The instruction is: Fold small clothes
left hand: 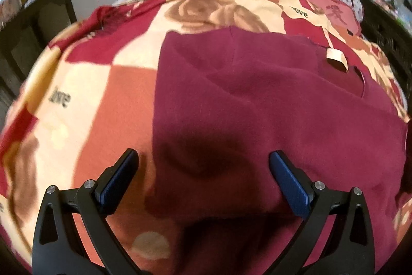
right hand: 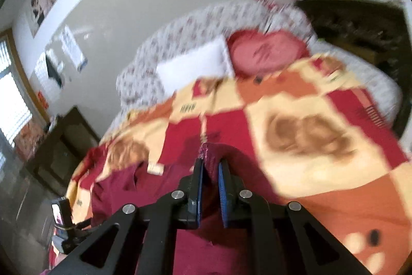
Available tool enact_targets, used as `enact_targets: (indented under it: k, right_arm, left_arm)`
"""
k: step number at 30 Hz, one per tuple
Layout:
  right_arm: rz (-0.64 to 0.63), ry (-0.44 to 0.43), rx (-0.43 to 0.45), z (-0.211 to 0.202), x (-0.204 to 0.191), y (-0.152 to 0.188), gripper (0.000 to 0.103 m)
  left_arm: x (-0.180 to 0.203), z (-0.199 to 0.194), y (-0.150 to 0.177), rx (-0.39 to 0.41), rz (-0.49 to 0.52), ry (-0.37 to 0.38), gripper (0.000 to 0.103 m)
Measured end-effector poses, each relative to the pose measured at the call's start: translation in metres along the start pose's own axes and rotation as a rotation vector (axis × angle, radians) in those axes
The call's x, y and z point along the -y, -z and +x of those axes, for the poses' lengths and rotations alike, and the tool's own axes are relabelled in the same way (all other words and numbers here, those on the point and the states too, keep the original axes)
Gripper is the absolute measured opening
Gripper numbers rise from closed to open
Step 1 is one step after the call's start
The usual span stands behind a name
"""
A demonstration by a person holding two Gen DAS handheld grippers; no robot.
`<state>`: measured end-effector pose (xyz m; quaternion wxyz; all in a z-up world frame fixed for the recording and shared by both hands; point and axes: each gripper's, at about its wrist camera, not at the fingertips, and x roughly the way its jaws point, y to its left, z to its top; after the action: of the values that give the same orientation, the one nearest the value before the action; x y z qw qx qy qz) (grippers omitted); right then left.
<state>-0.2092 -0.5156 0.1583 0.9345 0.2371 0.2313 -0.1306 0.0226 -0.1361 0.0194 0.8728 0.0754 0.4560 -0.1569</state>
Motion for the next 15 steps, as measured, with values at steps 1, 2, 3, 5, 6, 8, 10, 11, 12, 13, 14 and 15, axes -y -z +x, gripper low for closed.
enact_targets:
  k: [1, 2, 3, 5, 6, 8, 10, 11, 12, 13, 14, 15]
  right_arm:
    - [0.008, -0.005, 0.025, -0.014, 0.007, -0.006, 0.01]
    - [0.012, -0.023, 0.051, -0.03, 0.013, -0.013, 0.01]
    - [0.009, -0.06, 0.078, -0.045, 0.017, -0.019, 0.01]
    - [-0.007, -0.108, 0.108, -0.065, 0.018, -0.029, 0.01]
    - [-0.013, -0.131, 0.112, -0.072, 0.015, -0.031, 0.01]
    - [-0.023, -0.179, 0.114, -0.08, 0.008, -0.033, 0.01]
    - [-0.047, -0.23, 0.103, -0.08, -0.004, -0.034, 0.01]
    - [-0.069, -0.269, 0.092, -0.077, -0.015, -0.034, 0.01]
    - [-0.09, -0.303, 0.076, -0.073, -0.025, -0.033, 0.01]
    - [-0.109, -0.33, 0.061, -0.07, -0.032, -0.031, 0.01]
    - [-0.132, -0.355, 0.043, -0.064, -0.043, -0.029, 0.01]
    - [-0.163, -0.385, 0.017, -0.055, -0.057, -0.027, 0.01]
  left_arm:
    - [0.002, -0.003, 0.0, 0.003, 0.014, -0.006, 0.102]
    - [0.004, -0.006, -0.001, 0.006, 0.025, -0.008, 0.102]
    - [0.005, -0.008, 0.0, 0.01, 0.031, -0.008, 0.102]
    - [0.008, -0.017, -0.001, 0.025, 0.041, 0.002, 0.102]
    - [0.009, -0.022, -0.002, 0.032, 0.04, 0.009, 0.102]
    - [0.011, -0.031, -0.004, 0.044, 0.036, 0.027, 0.102]
    - [0.012, -0.038, -0.006, 0.052, 0.03, 0.044, 0.102]
    - [0.012, -0.042, -0.006, 0.056, 0.029, 0.05, 0.102]
    - [0.013, -0.045, -0.006, 0.061, 0.028, 0.052, 0.102]
    - [0.011, -0.049, -0.008, 0.069, 0.028, 0.053, 0.102]
    - [0.01, -0.053, -0.008, 0.076, 0.029, 0.053, 0.102]
    - [0.01, -0.055, -0.008, 0.081, 0.029, 0.052, 0.102]
